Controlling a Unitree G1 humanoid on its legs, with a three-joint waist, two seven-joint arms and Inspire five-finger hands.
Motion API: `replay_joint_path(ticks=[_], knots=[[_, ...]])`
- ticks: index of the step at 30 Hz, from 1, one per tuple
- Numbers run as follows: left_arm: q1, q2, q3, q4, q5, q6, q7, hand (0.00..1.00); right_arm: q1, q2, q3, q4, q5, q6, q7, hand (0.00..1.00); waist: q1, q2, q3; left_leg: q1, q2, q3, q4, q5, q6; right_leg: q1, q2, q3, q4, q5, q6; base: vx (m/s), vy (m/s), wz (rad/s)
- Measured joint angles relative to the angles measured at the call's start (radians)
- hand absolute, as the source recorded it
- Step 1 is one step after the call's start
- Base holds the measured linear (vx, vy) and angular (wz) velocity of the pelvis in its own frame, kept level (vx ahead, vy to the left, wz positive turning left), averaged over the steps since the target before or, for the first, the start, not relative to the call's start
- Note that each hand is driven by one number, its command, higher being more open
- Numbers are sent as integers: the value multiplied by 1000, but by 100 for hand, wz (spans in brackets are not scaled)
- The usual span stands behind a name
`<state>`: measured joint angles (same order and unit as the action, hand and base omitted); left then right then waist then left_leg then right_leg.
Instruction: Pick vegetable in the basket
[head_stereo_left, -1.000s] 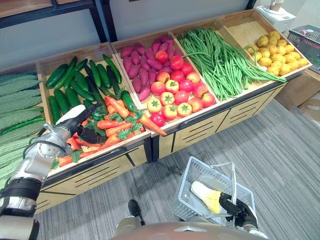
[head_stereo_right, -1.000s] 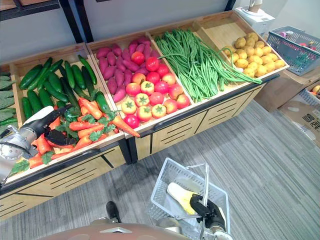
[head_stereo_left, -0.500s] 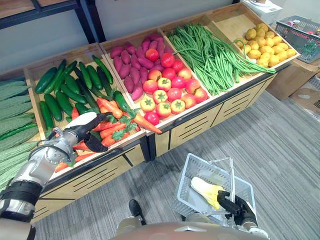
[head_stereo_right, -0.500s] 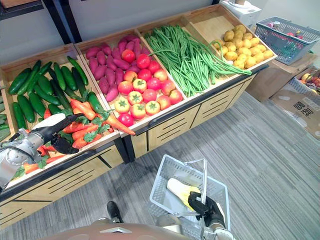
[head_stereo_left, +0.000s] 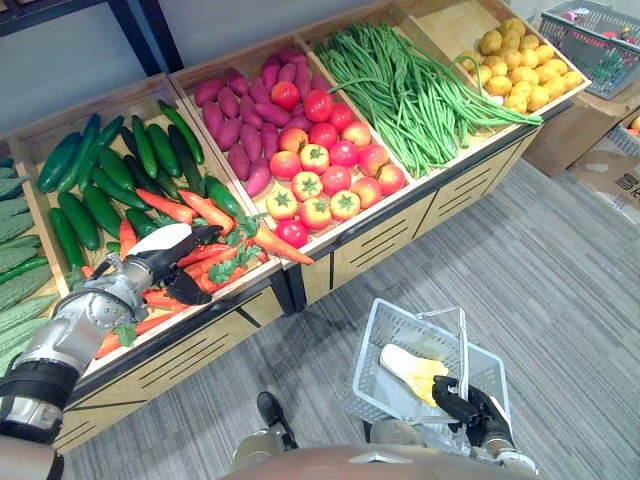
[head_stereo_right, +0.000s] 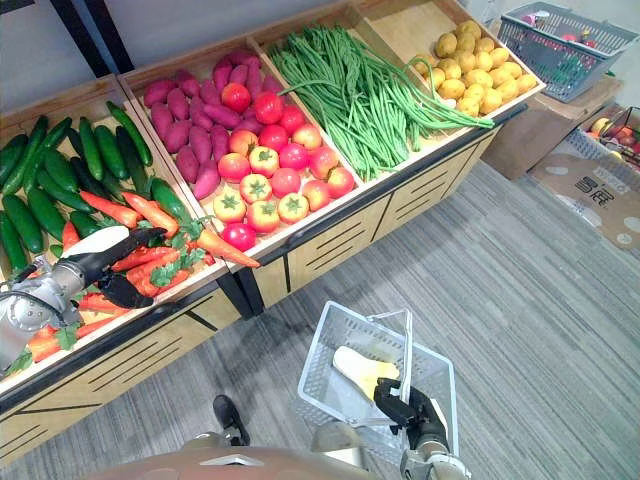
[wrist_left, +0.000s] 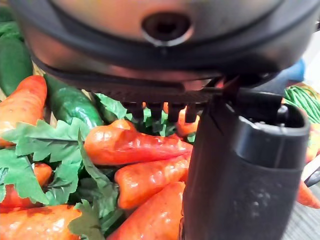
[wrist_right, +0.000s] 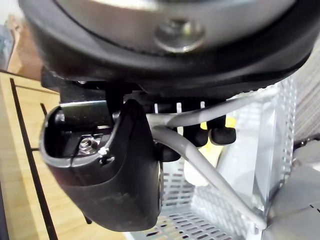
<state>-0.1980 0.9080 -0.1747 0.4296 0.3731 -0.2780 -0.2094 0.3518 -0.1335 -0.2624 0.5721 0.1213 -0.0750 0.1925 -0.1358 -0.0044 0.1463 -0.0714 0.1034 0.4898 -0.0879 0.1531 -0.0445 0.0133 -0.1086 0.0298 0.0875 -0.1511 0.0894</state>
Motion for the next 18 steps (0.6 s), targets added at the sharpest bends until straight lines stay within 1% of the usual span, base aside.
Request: replay_joint_path(ticks=[1, 3, 6, 8, 9, 12, 18], knots=[[-12, 0, 1, 0, 0, 0, 2, 100, 0, -8, 1, -8, 0, 0, 2, 0, 2, 10, 2, -16, 6, 1, 0, 2, 0, -19, 5, 2, 3, 8, 0, -30, 3, -8], [-47, 0, 3, 11, 0, 1, 17, 100, 3, -16, 1, -33, 0, 0, 5, 0, 9, 15, 8, -51, 12, 6, 0, 13, 6, -64, 7, 8, 18, 14, -2, -37, 10, -9], [-82, 0, 4, 34, 0, 9, 43, 100, 4, -18, 3, -52, 0, 0, 8, 0, 12, 6, 23, -71, 18, 16, -1, 22, 12, -99, 11, 27, 31, 19, -4, -56, 14, -12], [-92, 0, 7, 34, 0, 13, 64, 100, 14, -21, 14, -75, 0, -1, 8, 0, 12, 6, 29, -93, 25, 20, -3, 24, 15, -124, 13, 32, 35, 26, -4, -65, 4, -10], [-106, -1, 7, 34, 0, 16, 73, 100, 15, -23, 24, -85, 0, -1, 8, 0, 18, 4, 42, -100, 26, 27, -3, 25, 16, -136, 14, 36, 36, 31, -2, -73, 11, -13], [-121, -1, 19, 34, 1, 19, 77, 100, 16, -23, 47, -91, 0, -1, 7, 0, 24, -8, 59, -104, 28, 39, -4, 24, 15, -150, 15, 47, 39, 38, 0, -57, 14, -12], [-153, -1, 13, 30, 49, 10, 97, 100, 17, -26, 65, -120, 1, -6, 3, 0, 32, -6, 70, -133, 29, 56, -4, 33, 24, -186, 15, 56, 62, 44, 4, -6, 9, -4]])
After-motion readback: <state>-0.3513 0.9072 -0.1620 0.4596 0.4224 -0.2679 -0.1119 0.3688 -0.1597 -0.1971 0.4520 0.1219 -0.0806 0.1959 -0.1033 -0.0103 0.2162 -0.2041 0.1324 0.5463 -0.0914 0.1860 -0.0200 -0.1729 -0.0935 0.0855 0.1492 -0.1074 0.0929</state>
